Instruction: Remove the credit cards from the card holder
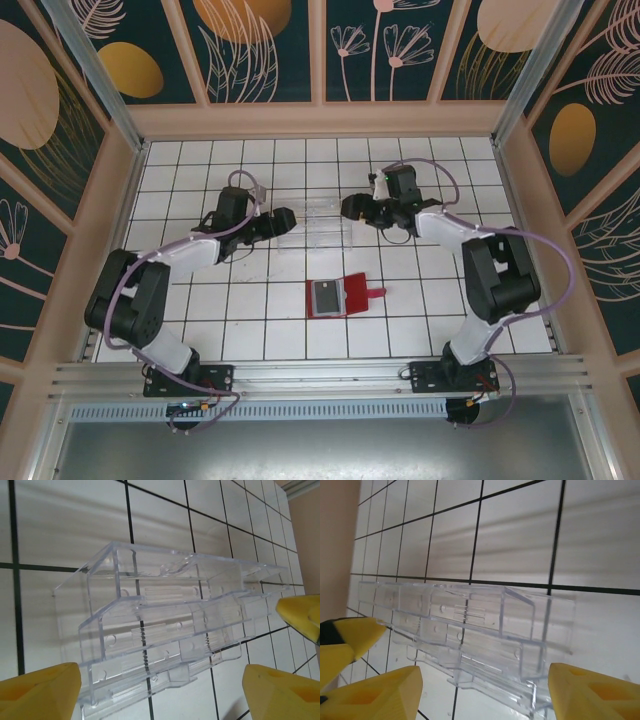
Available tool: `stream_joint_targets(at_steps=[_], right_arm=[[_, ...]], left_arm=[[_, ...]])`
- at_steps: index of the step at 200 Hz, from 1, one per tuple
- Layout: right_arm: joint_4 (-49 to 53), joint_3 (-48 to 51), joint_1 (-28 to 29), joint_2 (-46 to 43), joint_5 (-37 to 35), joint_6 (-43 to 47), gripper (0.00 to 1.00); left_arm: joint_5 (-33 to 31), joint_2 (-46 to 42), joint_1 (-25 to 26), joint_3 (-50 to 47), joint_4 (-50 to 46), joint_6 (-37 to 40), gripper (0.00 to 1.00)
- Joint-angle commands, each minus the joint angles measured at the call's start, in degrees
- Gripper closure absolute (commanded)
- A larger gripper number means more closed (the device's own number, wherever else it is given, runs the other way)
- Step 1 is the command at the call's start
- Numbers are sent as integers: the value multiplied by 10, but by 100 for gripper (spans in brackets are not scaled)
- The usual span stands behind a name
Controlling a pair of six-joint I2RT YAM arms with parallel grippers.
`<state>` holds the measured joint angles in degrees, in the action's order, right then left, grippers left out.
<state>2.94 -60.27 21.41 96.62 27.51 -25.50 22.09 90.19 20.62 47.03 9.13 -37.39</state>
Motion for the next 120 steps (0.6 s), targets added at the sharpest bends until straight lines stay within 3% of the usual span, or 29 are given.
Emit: stream_joint_targets(at_steps=[1, 36, 68, 120], right_arm=[[56, 10, 3, -85, -53, 18, 34], [85, 58, 50, -145, -7, -28, 45], [85, 110, 112, -189, 5, -77, 51], [22, 228, 150, -229, 49, -152, 62]], left_arm=[[-32, -54, 2, -5, -48, 8, 21], [-30, -89, 40, -33, -88, -17, 39], [-14, -92, 105, -84, -60, -79, 40], [5, -89, 173, -146, -25, -140, 45]])
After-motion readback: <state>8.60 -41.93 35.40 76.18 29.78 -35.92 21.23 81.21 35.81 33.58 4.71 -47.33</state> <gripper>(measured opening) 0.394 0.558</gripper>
